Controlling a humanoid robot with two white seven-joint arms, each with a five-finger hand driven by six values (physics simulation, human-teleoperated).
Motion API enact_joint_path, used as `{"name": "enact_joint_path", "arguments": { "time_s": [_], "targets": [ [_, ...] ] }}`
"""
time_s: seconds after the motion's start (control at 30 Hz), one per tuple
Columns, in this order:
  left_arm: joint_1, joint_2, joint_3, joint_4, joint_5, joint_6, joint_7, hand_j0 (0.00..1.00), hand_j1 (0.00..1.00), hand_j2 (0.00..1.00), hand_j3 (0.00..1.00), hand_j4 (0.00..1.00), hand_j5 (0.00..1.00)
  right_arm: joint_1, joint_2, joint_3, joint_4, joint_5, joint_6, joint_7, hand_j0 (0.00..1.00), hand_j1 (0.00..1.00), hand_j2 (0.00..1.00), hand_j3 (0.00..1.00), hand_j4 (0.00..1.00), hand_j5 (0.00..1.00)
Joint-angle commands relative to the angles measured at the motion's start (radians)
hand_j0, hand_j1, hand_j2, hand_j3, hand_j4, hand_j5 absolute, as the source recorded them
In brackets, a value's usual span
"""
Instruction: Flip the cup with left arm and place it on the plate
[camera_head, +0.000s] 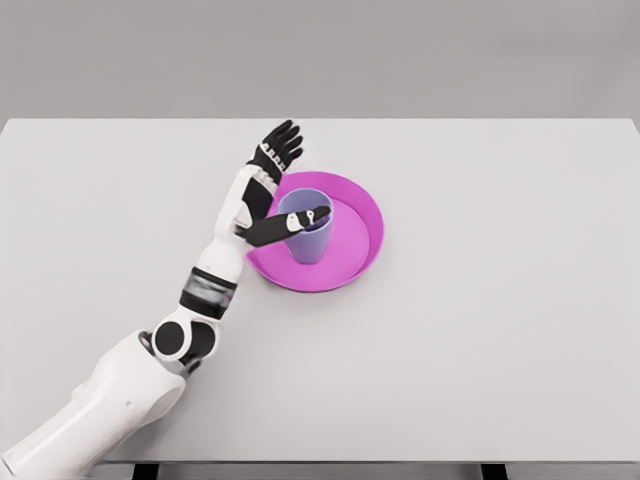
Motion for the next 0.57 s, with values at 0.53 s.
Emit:
{"name": "enact_joint_path", "arguments": {
  "time_s": [0.53],
  "targets": [
    [-0.049,0.74,0.079,-0.118,-0.194,0.0,-0.519,1.0,1.0,1.0,1.0,1.0,1.0,0.0,0.0,0.0,0.0,0.0,0.0,0.0,1.0,1.0,1.0,1.0,1.0,1.0]
  ]
}}
